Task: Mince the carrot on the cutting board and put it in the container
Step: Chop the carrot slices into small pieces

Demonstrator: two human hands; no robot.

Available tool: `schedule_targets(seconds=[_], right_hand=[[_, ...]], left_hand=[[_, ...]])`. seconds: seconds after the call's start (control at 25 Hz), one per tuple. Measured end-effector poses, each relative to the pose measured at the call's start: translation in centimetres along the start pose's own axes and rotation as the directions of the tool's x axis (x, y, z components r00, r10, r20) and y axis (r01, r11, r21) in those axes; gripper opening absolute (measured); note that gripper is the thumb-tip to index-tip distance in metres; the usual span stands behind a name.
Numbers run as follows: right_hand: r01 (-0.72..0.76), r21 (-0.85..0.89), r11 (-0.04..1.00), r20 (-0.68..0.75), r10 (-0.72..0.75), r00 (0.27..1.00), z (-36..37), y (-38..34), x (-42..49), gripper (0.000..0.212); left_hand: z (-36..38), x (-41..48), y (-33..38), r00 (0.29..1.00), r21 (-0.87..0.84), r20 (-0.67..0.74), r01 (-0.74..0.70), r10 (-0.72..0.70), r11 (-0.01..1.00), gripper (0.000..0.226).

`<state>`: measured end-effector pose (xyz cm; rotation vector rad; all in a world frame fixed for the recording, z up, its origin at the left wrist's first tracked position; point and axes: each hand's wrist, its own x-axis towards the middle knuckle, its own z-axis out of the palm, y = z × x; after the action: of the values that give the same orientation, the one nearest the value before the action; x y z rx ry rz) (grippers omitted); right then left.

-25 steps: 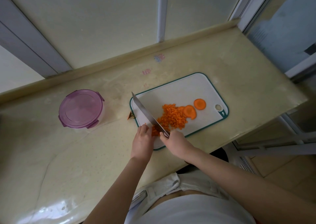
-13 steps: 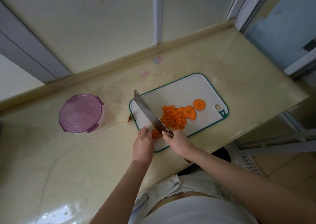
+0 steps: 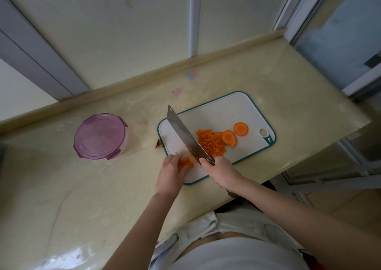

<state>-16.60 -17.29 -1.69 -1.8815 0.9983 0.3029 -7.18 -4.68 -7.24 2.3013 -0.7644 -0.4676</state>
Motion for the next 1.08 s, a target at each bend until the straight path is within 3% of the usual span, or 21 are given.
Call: schedule_targets(seconds=[0.24, 0.64, 1.08], right_hand=[[-0.019, -0.023, 1.000, 0.075, 0.020, 0.997, 0.9, 0.5, -0.5, 0.040], [-0.028, -0.144, 0.989, 0.023, 0.031, 0.999, 2.3, 0.0, 0.0, 0.047], [0.001, -0.052, 0.999, 0.019, 0.000, 1.000, 2.7, 0.5, 0.0, 0.050]], left_hand=[[0.8, 0.2, 0.0, 0.998, 0.020, -0.066, 0.001, 0.000, 1.000, 0.008], [0.9, 0.5, 0.0, 0.997, 0.063, -0.074, -0.005, 0.010, 0.998, 0.005], [0.9, 0.4, -0.1, 0.997, 0.057, -0.077, -0.007, 0.011, 0.998, 0.008]])
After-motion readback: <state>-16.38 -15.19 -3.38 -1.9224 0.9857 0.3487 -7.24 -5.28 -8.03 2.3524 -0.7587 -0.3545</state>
